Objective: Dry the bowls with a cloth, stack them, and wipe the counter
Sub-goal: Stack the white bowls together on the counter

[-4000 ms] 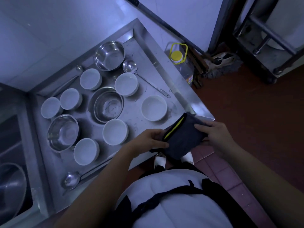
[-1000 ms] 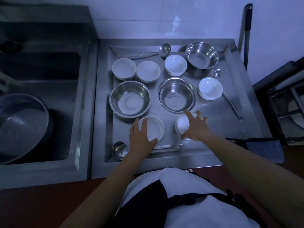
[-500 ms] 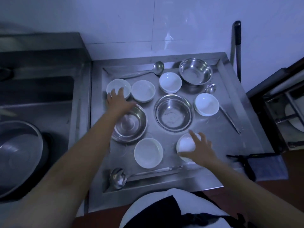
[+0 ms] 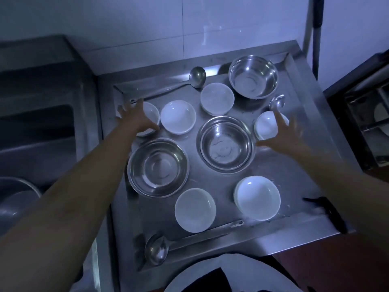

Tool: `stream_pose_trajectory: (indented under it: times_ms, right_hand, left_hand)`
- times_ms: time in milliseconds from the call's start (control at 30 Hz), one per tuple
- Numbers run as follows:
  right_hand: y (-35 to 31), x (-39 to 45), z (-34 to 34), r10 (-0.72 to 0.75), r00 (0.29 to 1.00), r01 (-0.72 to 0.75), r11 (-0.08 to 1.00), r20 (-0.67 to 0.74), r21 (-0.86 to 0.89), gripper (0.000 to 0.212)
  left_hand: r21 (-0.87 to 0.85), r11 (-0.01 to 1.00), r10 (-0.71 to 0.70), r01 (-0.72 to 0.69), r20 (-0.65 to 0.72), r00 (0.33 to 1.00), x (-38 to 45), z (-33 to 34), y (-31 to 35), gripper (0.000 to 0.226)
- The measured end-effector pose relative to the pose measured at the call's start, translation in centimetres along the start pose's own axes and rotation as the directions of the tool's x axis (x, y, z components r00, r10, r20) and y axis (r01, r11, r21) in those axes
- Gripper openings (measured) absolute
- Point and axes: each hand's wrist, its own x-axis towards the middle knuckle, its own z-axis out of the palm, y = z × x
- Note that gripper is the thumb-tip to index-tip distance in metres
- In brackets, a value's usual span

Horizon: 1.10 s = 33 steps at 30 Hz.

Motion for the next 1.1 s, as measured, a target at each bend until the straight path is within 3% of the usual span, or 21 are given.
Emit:
stream_pose_trajectory:
  times_ms: [100, 267, 433, 567, 667, 767, 933, 1100]
  right_hand:
    - [-0.9, 2.6, -0.7, 0.026, 0.999, -0.024, 0.999, 0.039, -0.044, 0.135]
    - [-2.2, 4.7, 0.2, 0.154, 0.988, -0.155, 0.981, 0.012, 0.118, 0.133]
    - [-1.8, 5.5, 0.7, 0.185, 0.983, -0.185, 0.979, 0.009, 0.086, 0.134]
    - [-1.4, 5.4, 1.1, 0.193, 0.981, -0.193, 0.976, 0.006, 0.105, 0.134]
    - [-2.0, 3.8, 1.0, 0.16, 0.987, -0.161, 0.986, 0.029, 0.038, 0.132]
    - [-2.5, 1.3, 1.2, 0.091, 0.996, -0.089, 0.992, -0.025, 0.087, 0.125]
    - [-2.1, -5.7, 0.7, -0.097, 0.992, 0.114, 0.969, -0.086, 0.22, 0.115]
    - [0.6, -14.1, 0.7, -0.192, 0.981, 0.19, 0.979, 0.024, 0.073, 0.117]
  left_hand:
    - [-0.013, 1.0, 0.014, -0.013, 0.023, 1.0, 1.1, 0.1, -0.8, 0.123]
    - [-0.016, 1.0, 0.013, -0.012, 0.011, 1.0, 1.3, 0.4, -0.9, 0.121]
    - [-0.019, 0.998, -0.062, 0.06, -0.126, 0.99, -0.1, -0.5, -0.4, 0.123]
    - [-0.196, 0.981, -0.046, -0.004, -0.248, 0.968, -7.4, -2.0, 0.4, 0.12]
    - [-0.319, 0.944, 0.031, -0.083, -0.163, 0.986, -15.7, 0.3, 0.9, 0.126]
    - [-0.35, 0.919, 0.17, -0.179, -0.058, 0.984, -23.5, 4.7, 1.6, 0.126]
    - [-0.179, 0.953, 0.263, -0.245, 0.084, 0.961, -29.3, 10.7, 2.2, 0.119]
    - [-0.019, 0.958, 0.286, -0.286, 0.123, 0.95, -29.4, 12.9, 2.8, 0.123]
